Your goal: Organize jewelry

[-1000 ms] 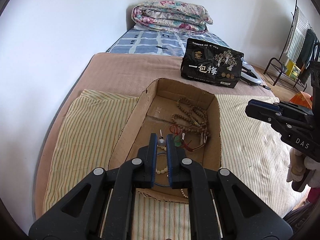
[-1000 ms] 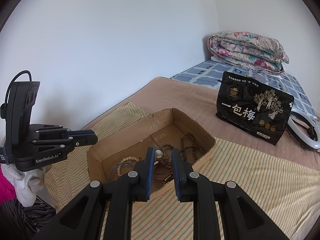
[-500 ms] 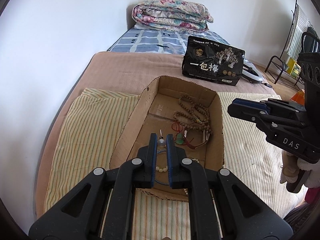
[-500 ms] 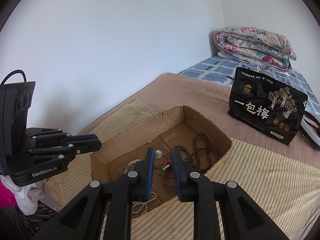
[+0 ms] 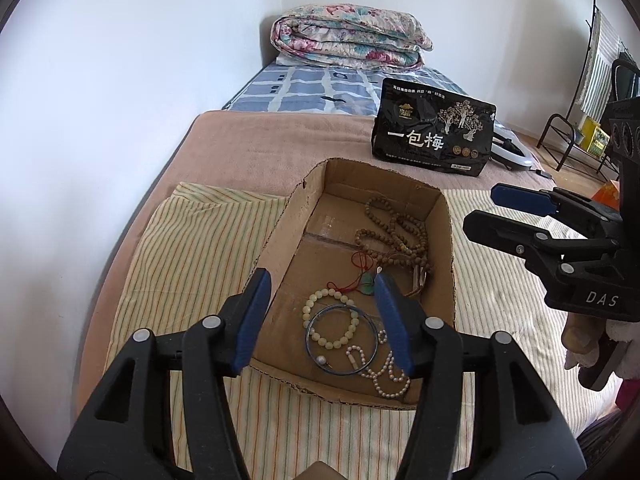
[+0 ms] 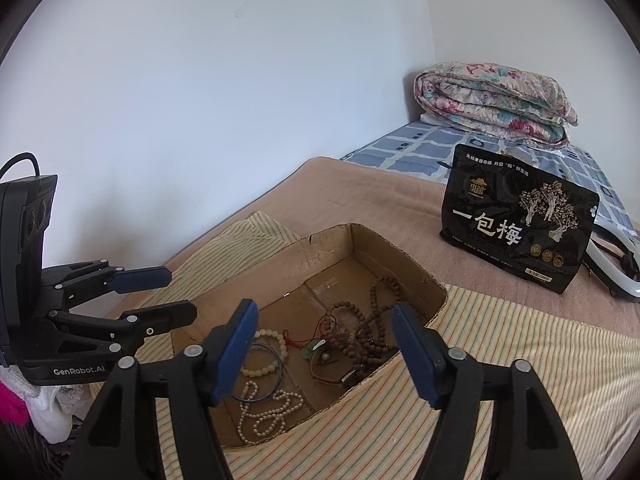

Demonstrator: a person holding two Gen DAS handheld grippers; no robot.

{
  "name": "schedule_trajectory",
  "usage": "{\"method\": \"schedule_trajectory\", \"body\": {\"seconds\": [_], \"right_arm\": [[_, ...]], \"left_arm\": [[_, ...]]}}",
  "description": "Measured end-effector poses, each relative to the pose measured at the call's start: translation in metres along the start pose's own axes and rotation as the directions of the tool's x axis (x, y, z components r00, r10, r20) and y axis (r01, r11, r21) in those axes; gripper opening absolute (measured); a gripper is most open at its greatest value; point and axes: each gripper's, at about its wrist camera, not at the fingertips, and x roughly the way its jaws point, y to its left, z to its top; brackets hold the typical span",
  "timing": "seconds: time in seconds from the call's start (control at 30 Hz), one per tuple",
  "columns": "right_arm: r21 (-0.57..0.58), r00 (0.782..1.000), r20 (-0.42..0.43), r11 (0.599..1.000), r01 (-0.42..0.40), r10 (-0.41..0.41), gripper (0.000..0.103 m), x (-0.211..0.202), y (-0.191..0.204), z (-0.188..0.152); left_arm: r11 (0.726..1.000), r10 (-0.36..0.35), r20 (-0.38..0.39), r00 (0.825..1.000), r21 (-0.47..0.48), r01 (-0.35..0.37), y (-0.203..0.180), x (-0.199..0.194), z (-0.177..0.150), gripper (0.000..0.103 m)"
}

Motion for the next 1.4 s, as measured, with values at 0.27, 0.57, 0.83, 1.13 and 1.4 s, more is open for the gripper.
{"method": "schedule_trajectory", "body": {"seconds": [0.27, 0.57, 0.83, 1.13, 1.4], "right_arm": [[0.008, 0.997, 0.033, 0.998, 0.066, -0.066, 0.098, -0.012, -0.004, 0.002], [0.010, 0.992, 0.061, 0.994, 0.109, -0.110, 0.103, -0.038, -0.005, 0.003], [0.019, 0.987, 0.083, 0.990, 0.139, -0.140, 0.103, -0.066, -0.002, 0.000], [0.027, 0.976, 0.112, 0.982, 0.185, -0.186, 0.103, -0.095, 0.007, -0.008], [0.052, 0.967, 0.134, 0.976, 0.210, -0.215, 0.103, -0.118, 0.008, -0.021]], "left_arm": [[1.000, 0.007, 0.016, 1.000, 0.005, -0.008, -0.001, -0.005, 0.001, 0.065], [0.999, 0.031, 0.082, 0.996, 0.006, -0.032, -0.011, -0.030, 0.003, 0.068], [0.998, 0.061, 0.178, 0.982, -0.008, -0.061, -0.020, -0.067, -0.002, 0.074], [0.998, 0.070, 0.255, 0.965, -0.018, -0.068, -0.029, -0.099, -0.008, 0.083], [0.999, 0.047, 0.248, 0.968, -0.003, -0.048, -0.043, -0.110, -0.023, 0.083]]}}
